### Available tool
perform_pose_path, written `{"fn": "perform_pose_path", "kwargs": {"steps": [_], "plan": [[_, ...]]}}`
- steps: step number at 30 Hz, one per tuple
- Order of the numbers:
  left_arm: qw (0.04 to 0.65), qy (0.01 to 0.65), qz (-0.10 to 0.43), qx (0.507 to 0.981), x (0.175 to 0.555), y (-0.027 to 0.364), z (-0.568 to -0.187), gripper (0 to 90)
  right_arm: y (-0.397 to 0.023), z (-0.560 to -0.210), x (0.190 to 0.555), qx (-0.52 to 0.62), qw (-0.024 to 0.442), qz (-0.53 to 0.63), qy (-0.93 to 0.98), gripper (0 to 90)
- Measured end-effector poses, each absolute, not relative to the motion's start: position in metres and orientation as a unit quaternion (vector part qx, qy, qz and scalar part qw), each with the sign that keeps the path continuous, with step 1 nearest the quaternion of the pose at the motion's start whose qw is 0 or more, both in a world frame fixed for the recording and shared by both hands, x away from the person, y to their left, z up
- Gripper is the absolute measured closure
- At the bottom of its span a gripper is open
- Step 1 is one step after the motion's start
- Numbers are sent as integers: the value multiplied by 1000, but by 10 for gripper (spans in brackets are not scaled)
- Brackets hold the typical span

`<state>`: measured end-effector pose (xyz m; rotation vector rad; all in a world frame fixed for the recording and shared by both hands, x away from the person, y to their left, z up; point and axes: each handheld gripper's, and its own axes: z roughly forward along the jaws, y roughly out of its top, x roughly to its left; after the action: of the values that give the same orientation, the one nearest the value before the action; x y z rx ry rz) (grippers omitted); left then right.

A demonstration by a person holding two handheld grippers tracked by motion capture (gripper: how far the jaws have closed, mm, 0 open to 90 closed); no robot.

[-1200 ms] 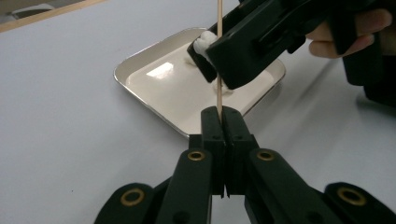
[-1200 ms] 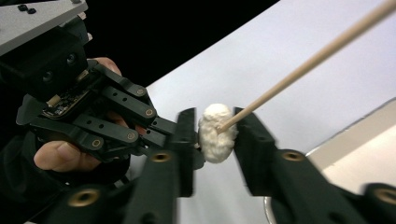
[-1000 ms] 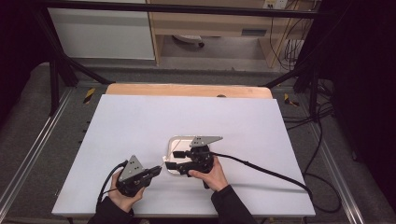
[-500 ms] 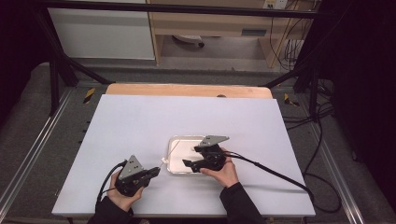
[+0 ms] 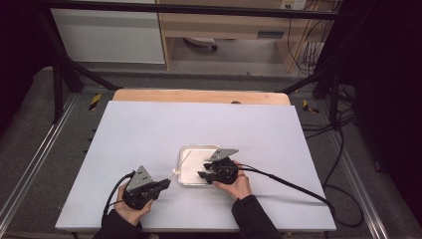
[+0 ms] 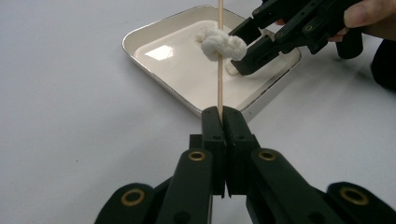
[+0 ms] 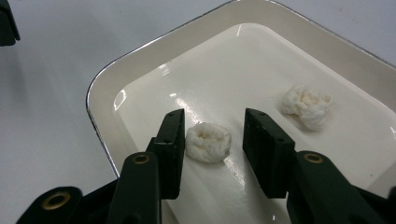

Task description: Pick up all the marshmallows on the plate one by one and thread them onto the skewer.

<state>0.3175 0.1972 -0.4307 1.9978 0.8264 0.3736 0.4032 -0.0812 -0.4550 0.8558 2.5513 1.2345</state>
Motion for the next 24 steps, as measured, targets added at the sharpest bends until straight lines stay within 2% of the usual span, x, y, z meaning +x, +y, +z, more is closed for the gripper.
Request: {"fn": "perform_pose_path", "kwargs": {"steps": [3,8,14,24], "plan": [[456,334,150,811,317,197,-431,885,-80,-456,401,282,91,417,859,662],[457,335,148,811,317,196,-431,885,-80,-456,400,278,92,416,861,692],[458,335,148,810,317,196,-431,885,-83,-449,400,279,86,424,857,698],[459,332,148,811,315,196,-431,886,-101,-420,397,290,71,479,825,696]]}}
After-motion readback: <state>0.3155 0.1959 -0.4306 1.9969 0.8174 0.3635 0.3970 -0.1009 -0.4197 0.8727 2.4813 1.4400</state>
